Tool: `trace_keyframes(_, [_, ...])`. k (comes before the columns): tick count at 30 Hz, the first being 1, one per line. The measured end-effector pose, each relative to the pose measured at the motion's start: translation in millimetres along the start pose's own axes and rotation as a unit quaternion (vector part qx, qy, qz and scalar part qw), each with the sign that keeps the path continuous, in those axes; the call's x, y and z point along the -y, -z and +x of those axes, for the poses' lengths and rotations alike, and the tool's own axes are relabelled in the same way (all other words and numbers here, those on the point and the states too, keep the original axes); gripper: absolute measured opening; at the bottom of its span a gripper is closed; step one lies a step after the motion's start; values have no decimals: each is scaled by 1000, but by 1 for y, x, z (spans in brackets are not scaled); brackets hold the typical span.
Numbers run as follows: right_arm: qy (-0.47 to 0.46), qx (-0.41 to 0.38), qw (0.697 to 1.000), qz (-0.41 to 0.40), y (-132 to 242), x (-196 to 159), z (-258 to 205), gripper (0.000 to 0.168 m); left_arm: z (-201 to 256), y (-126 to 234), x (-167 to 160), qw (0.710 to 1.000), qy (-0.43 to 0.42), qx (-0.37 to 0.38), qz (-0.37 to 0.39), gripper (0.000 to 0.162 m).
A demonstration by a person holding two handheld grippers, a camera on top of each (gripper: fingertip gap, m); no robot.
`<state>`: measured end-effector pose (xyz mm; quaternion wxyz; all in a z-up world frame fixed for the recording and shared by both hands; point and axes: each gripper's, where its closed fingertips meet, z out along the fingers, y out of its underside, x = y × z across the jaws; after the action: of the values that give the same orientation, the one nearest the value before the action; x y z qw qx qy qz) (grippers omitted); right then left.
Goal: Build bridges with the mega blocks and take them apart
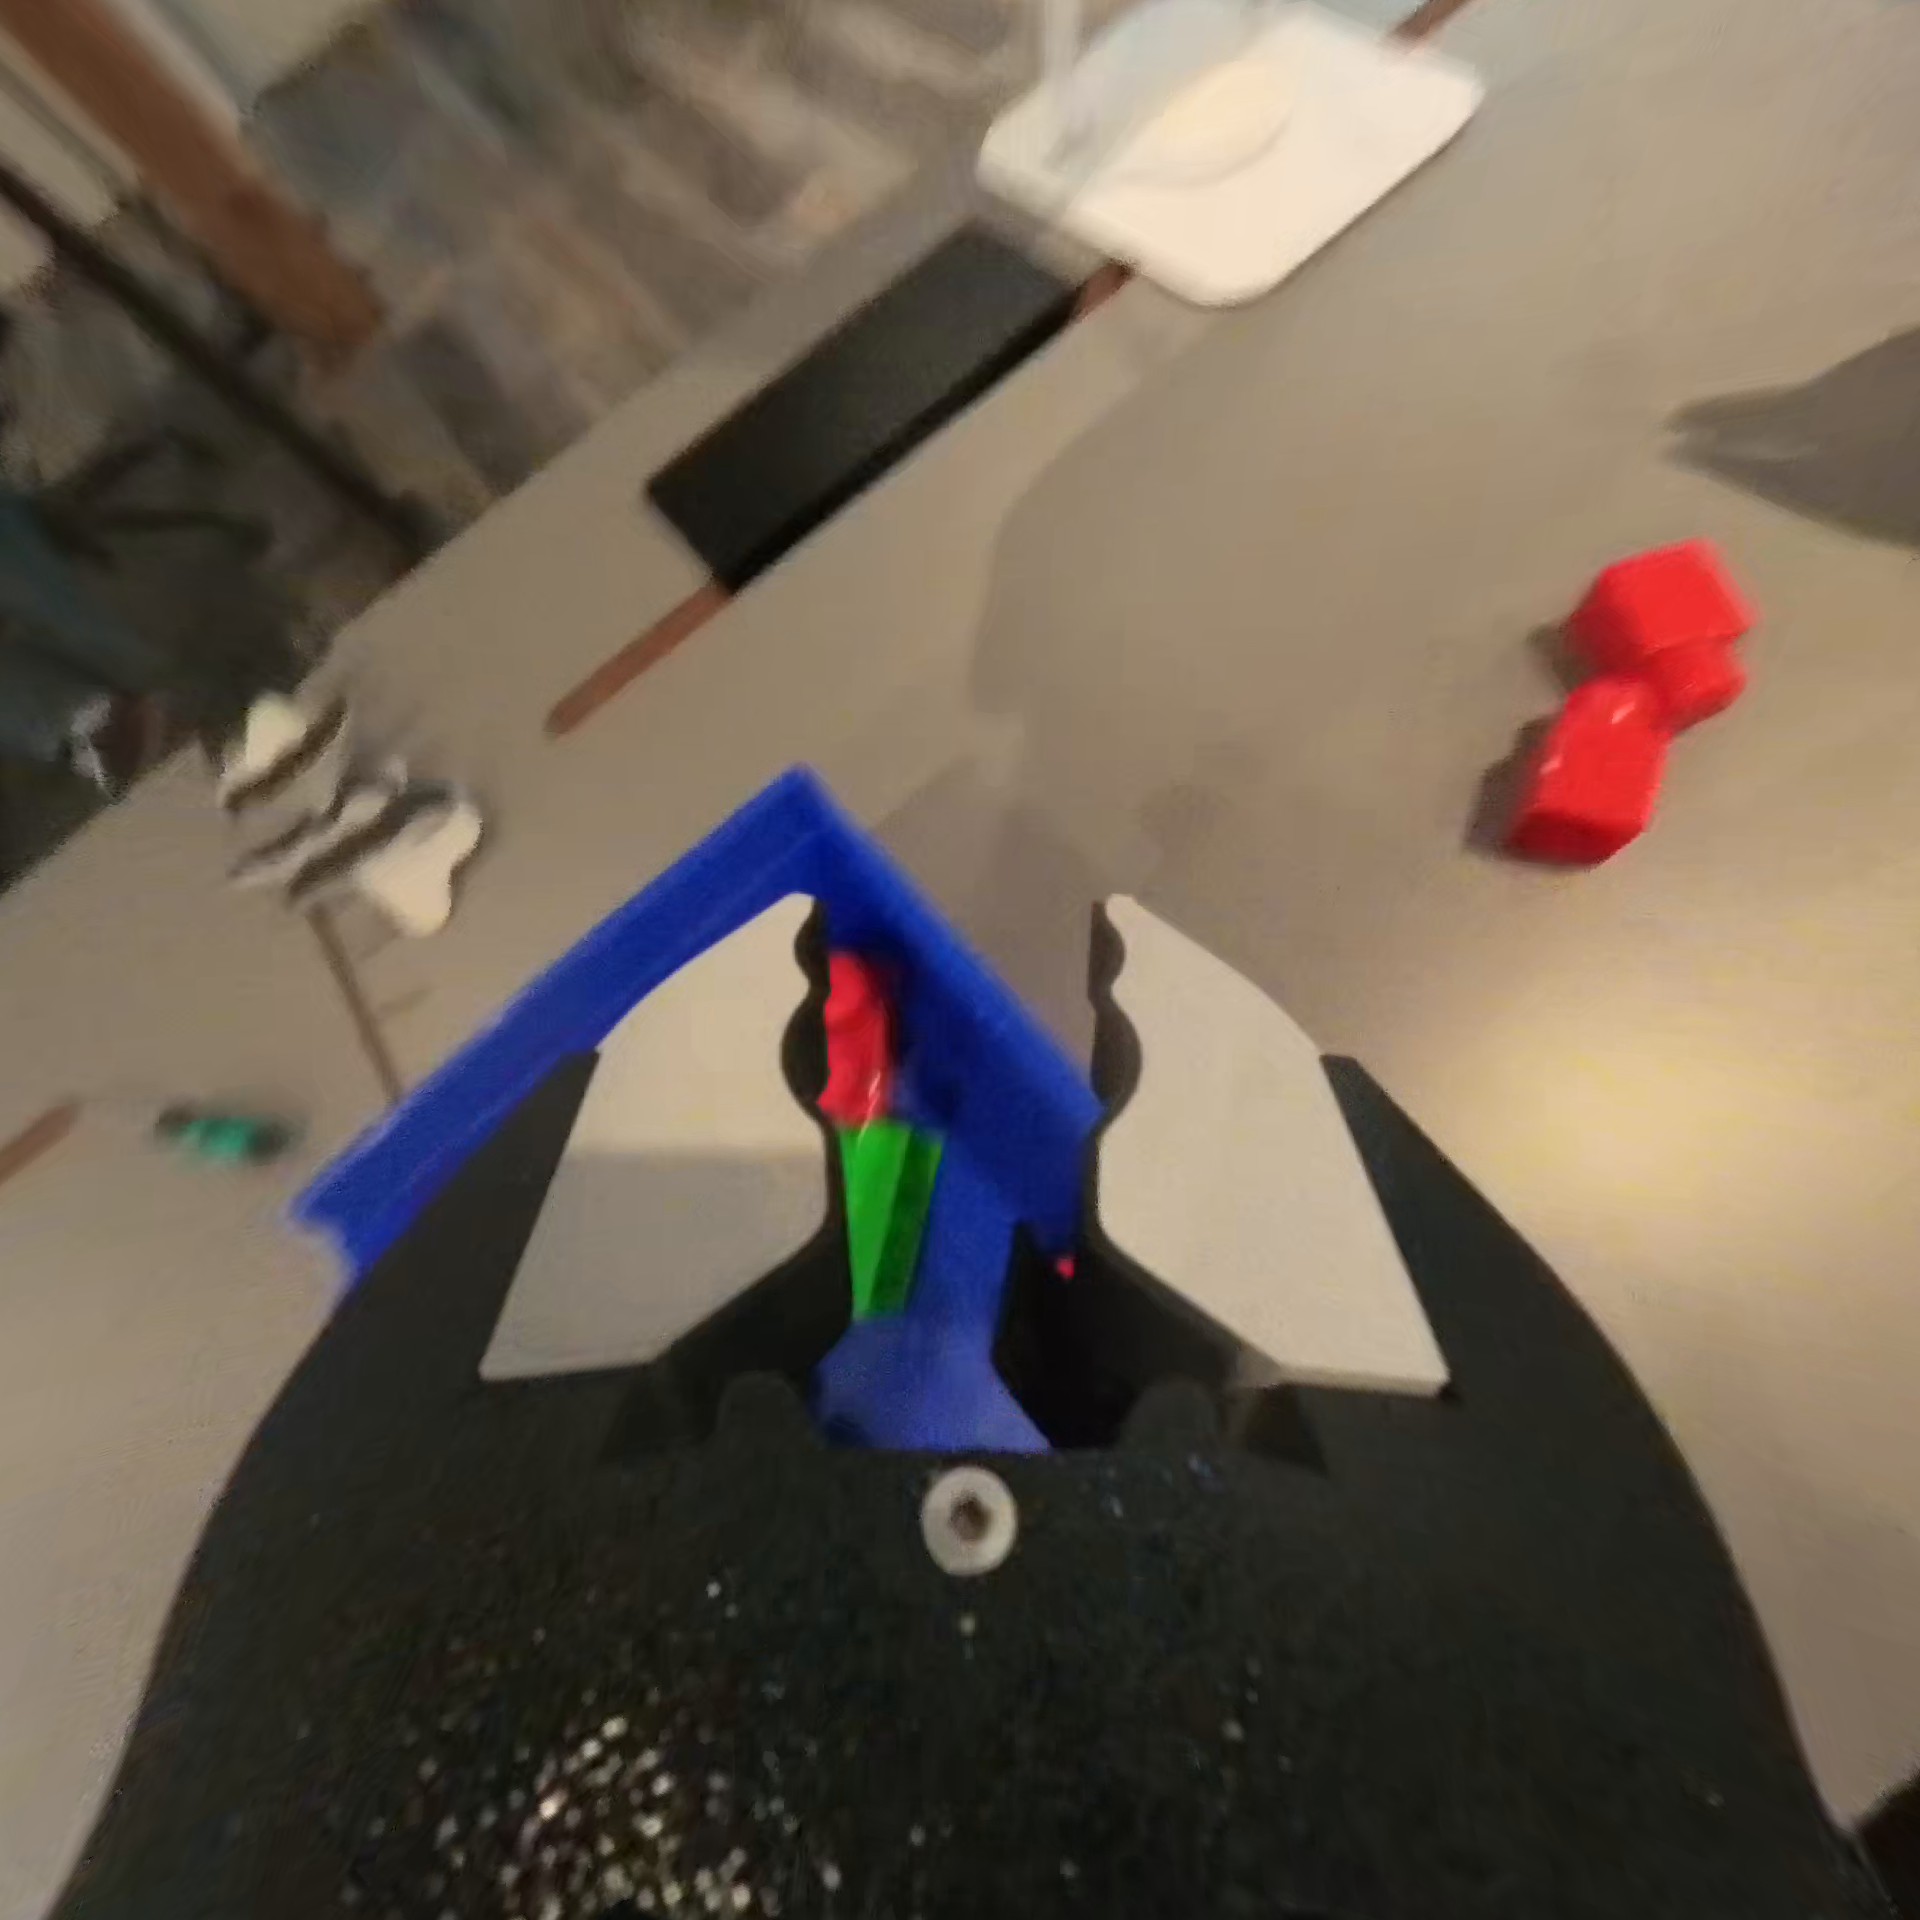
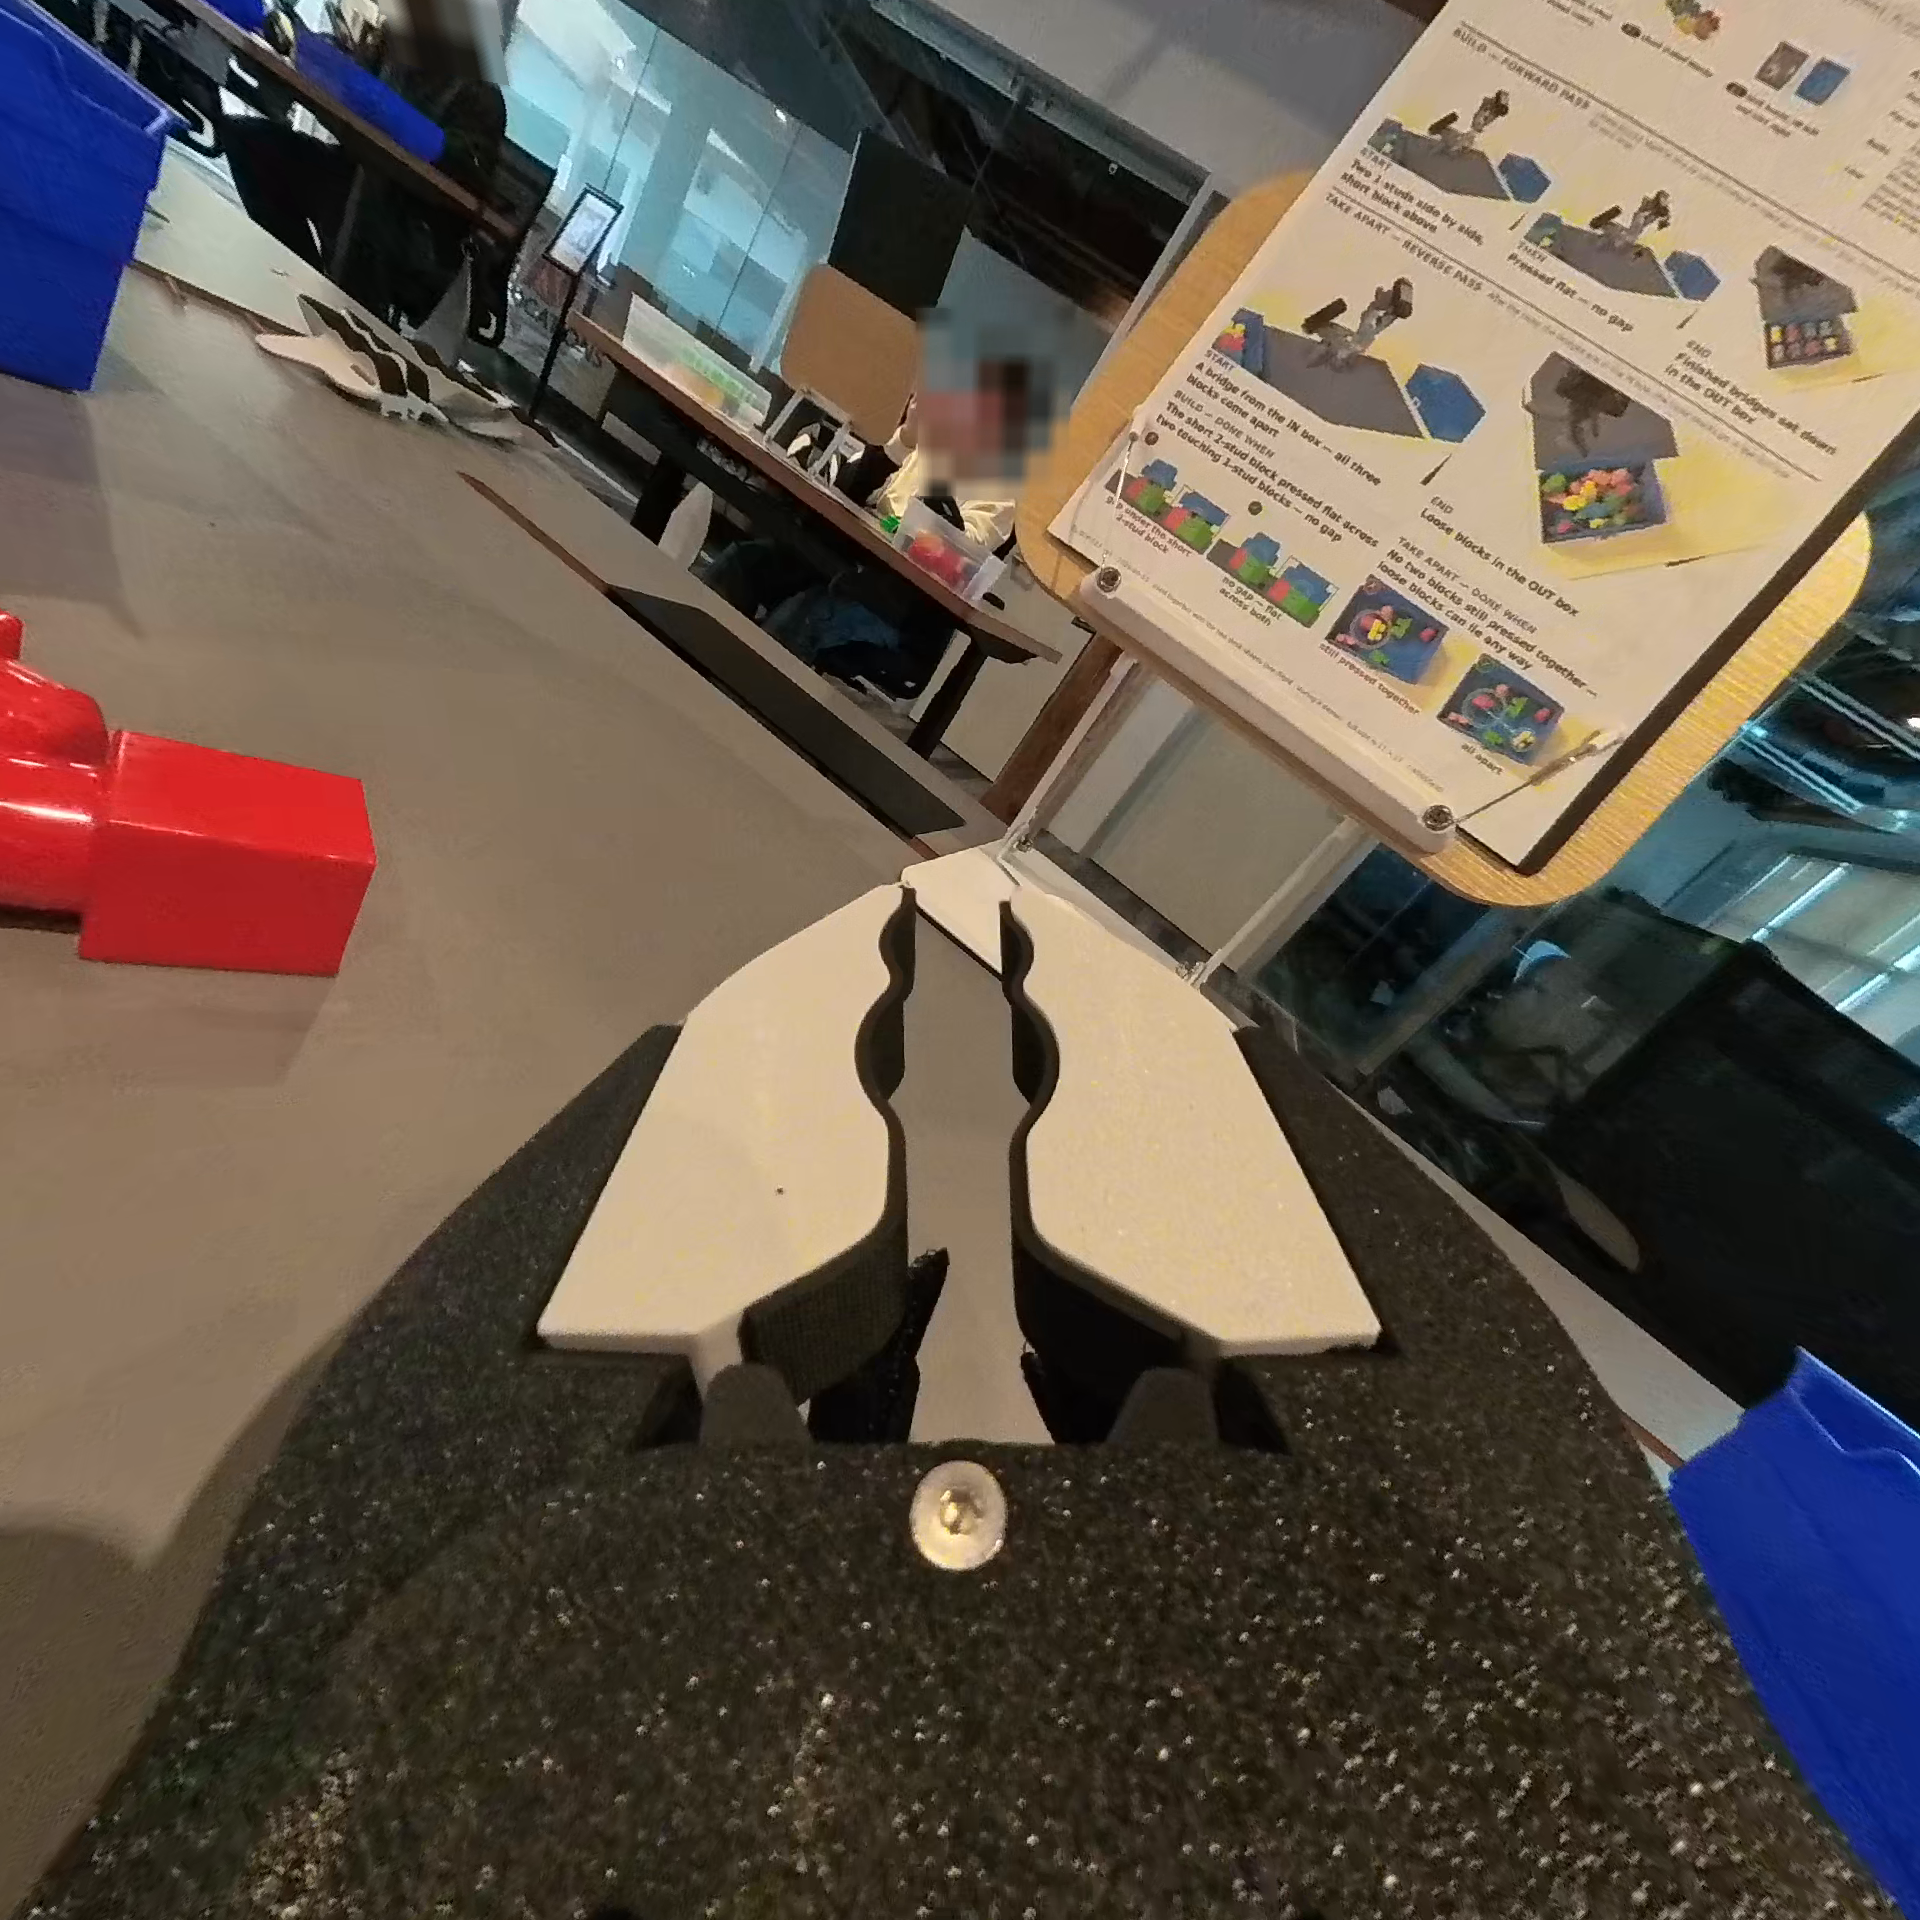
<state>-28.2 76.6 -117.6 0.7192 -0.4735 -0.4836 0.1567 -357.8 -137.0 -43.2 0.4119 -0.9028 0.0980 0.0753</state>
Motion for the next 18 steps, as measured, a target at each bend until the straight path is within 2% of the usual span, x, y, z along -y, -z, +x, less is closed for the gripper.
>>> trace_keyframes(1, [0, 0, 1000, 0, 0, 0, 0, 15, -15, -1, -19, 999, 13, 2, -37, 50])
trace_keyframes(4, [2, 0, 1000, -1, 0, 0, 0, 15, -38, -14, -71, 992, 19, 0, -123, 52])
trace_keyframes(8, [4, 2, 1000, -2, -1, 0, -1, 15, -40, -37, -127, 977, 10, -17, -210, 56])
trace_keyframes(14, [7, 4, 1000, -2, -1, -1, -2, 15, -36, -62, -161, 967, 5, -26, -254, 57])
trace_keyframes(16, [6, 3, 1000, -1, -1, 0, -1, 15, -34, -67, -173, 961, 0, -30, -275, 54])
trace_keyframes(18, [5, 2, 1000, -1, -1, 0, -1, 15, -33, -71, -169, 967, -4, -31, -252, 46])
